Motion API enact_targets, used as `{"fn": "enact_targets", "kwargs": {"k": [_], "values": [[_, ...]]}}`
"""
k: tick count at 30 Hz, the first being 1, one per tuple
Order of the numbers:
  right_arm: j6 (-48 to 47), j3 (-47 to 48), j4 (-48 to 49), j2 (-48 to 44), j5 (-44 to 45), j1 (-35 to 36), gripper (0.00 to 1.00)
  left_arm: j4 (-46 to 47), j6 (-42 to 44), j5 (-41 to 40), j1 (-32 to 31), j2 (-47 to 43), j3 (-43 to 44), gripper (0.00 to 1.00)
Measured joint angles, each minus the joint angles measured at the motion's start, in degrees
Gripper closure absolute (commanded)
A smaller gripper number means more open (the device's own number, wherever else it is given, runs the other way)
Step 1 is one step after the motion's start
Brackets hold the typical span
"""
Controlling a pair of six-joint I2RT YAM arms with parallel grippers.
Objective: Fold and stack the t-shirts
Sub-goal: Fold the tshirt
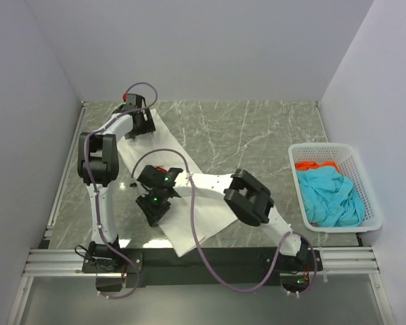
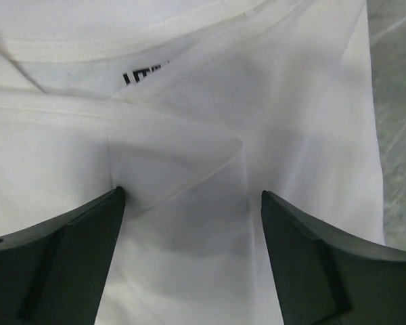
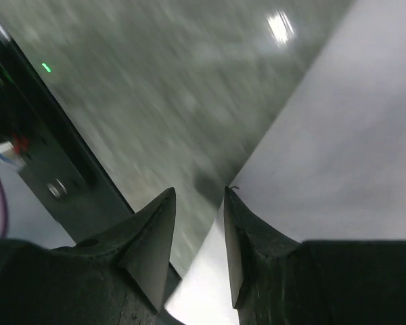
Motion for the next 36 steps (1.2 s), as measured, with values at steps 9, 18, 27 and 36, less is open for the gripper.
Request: {"fn": "enact_targets", "kwargs": {"k": [9, 18, 27, 36], "values": [[0.3, 7.5, -1.8, 1.5, 6.1, 0.0, 0.47, 1.7, 4.3, 0.8, 0.1, 4.3, 7.1, 0.01], [0.6, -17.9, -0.5, -29.4, 17.0, -4.1, 0.46, -0.3, -1.2, -1.3, 0.1, -14.2, 2.3, 0.04], [4.4, -38.5, 0.5, -48.0, 21.6, -11.0, 0.46, -1.9, -13.2, -4.9, -5.8, -39.7, -18.9, 0.12], [7.1, -47.5, 1.4, -53.2, 21.2, -11.5, 0.46, -2.5, -18.0, -5.0, -11.2, -33.7, -26.8, 0.31]]}}
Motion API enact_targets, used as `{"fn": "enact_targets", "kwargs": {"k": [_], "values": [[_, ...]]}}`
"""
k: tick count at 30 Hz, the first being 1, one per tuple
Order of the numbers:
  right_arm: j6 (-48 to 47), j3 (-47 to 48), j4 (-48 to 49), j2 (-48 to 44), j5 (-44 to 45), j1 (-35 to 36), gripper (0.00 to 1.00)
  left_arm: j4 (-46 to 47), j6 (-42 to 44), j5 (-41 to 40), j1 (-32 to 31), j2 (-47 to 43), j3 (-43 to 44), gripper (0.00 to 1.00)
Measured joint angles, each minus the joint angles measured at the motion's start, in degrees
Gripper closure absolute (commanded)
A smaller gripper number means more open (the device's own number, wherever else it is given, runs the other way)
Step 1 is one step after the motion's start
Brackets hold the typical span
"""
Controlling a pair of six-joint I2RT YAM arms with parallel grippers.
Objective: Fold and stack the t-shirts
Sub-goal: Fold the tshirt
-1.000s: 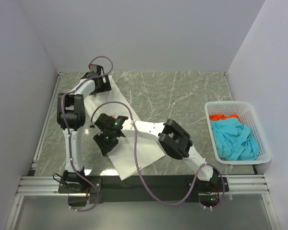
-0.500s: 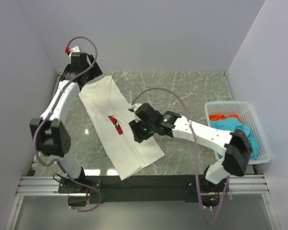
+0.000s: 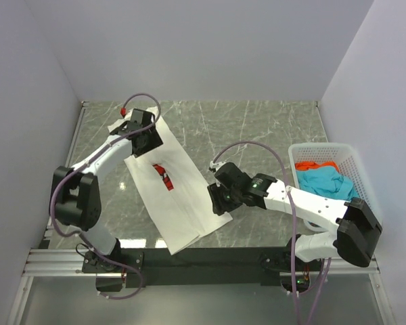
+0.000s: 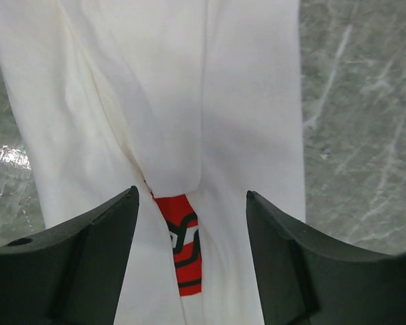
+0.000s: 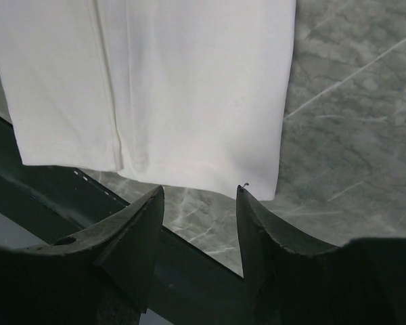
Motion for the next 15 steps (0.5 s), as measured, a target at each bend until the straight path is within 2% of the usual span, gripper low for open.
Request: {"fn": "enact_targets", "kwargs": {"k": [8, 15], "values": [[0.7, -1.9, 1.2, -0.3, -1.4, 0.0, 0.46, 0.0, 0.2, -2.6, 0.0, 14.1, 5.1, 0.40], [0.9, -1.9, 2.8, 0.2, -2.7, 0.0, 0.46, -0.3, 2.5, -4.0, 0.1, 23.6, 12.7, 0.41]]}}
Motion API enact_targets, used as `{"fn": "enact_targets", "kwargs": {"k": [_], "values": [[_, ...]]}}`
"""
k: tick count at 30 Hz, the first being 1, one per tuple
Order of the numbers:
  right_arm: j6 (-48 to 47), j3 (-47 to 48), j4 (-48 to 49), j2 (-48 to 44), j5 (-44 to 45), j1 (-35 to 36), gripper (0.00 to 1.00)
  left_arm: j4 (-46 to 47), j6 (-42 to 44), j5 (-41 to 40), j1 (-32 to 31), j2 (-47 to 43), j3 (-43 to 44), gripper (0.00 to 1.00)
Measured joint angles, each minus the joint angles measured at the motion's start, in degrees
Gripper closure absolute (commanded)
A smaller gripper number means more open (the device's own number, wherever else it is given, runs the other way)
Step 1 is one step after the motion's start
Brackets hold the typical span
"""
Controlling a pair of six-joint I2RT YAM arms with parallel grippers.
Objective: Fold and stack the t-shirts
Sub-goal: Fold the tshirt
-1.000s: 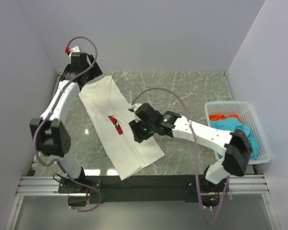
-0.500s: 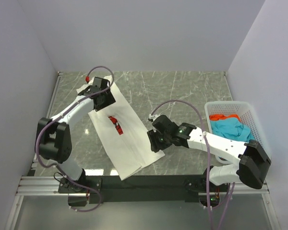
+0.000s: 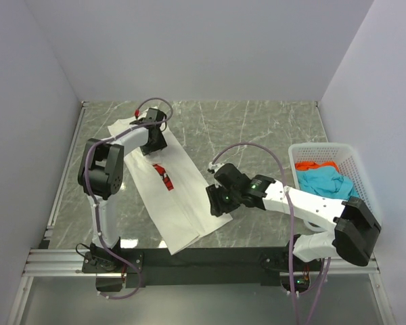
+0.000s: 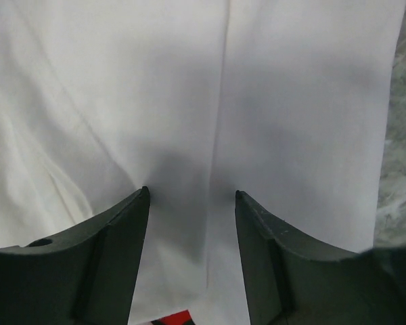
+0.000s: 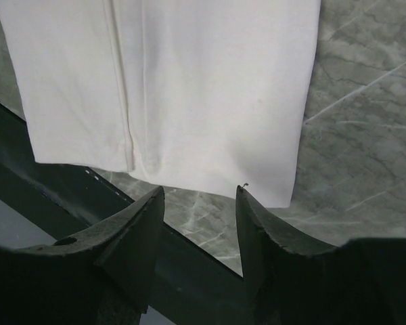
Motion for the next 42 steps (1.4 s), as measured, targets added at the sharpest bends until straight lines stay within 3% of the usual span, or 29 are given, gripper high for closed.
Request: {"fn": "enact_targets", "kwargs": {"k": [9, 12, 16, 19, 23, 26, 33, 39, 42], "values": [[-0.1, 0.3, 0.7, 3.6, -0.5, 0.0, 0.47, 0.6, 6.6, 0.1, 1.1, 6.4, 7.9, 0.37], [0.0, 1.0, 0.6, 5.2, -0.6, 0.0, 0.47, 1.6, 9.7, 1.1, 2.2, 10.0, 13.3, 0.28], [0.0, 2.7, 0.7, 6.3, -0.4, 0.0, 0.46, 2.3, 12.3, 3.3, 3.6, 12.7, 18.3, 0.08], [0.1, 4.1, 0.7, 6.3, 0.0, -0.5, 0.44, 1.9, 12.5, 4.4, 4.2, 11.4, 17.0, 0.05], [0.4, 4.4, 1.2, 6.3, 0.3, -3.1, 0.44, -0.9, 10.1, 4.6, 4.1, 2.5, 8.6, 0.05], [0.5, 4.4, 1.3, 6.3, 0.9, -5.7, 0.46, -4.8, 6.0, 3.7, 2.5, -10.1, 1.0, 0.05], [1.5, 3.8, 1.9, 7.7, 1.0, -9.2, 0.49, -9.7, -7.5, 3.8, -9.2, -41.0, -18.8, 0.07], [2.8, 1.9, 4.1, 7.7, -0.2, -9.4, 0.49, -17.6, -20.9, 6.3, -20.3, -50.8, -38.3, 0.10], [3.5, 0.9, 4.6, 8.2, -0.6, -9.4, 0.49, -20.5, -26.3, 8.1, -25.4, -54.5, -44.1, 0.16]]}}
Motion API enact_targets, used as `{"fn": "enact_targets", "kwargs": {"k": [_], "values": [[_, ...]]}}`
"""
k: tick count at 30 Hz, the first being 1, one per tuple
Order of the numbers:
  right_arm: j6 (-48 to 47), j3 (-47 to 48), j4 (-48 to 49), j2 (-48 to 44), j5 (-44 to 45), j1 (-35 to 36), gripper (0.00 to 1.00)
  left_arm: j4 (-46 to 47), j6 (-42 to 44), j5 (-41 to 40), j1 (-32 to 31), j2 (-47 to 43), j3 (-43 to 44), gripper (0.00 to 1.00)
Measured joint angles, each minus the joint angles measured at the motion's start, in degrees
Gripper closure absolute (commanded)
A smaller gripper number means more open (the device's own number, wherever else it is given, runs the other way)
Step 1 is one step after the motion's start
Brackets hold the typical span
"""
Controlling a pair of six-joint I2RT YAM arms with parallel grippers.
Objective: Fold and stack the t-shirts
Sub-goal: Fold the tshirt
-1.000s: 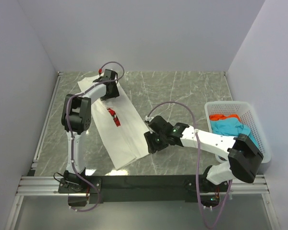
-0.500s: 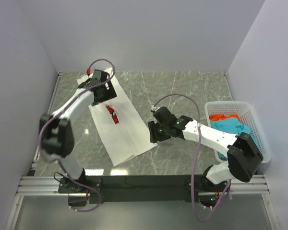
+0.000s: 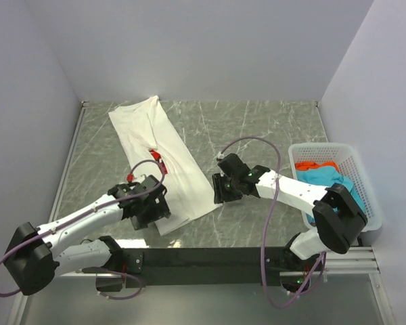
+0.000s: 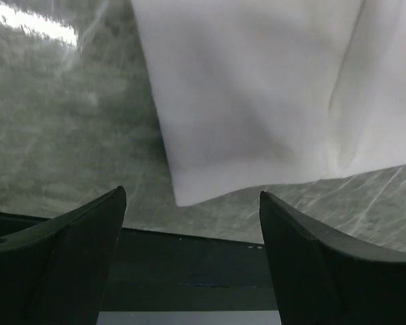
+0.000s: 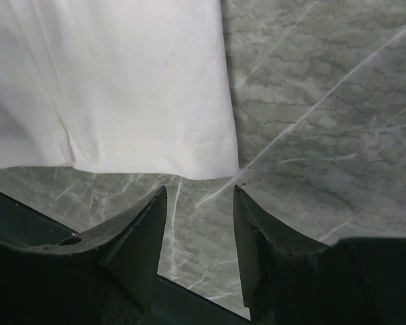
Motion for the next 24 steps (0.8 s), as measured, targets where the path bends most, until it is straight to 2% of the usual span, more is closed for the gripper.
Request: {"fn": "enact_targets", "kwargs": {"k": [6, 10, 24], "values": [[1.2, -0.2, 1.1, 3.4, -0.2, -0.1, 0.49, 0.0, -6.8, 0.9, -5.6, 1.0, -3.3, 0.29], [1.7, -0.2, 1.2, 4.5, -0.5, -0.1, 0.49, 2.0, -8.2, 1.6, -6.1, 3.4, -4.5, 0.34], [3.1, 0.9, 0.5, 8.4, 0.7, -0.1, 0.49, 3.9, -9.1, 2.5, -6.1, 7.5, -6.0, 0.41]]}}
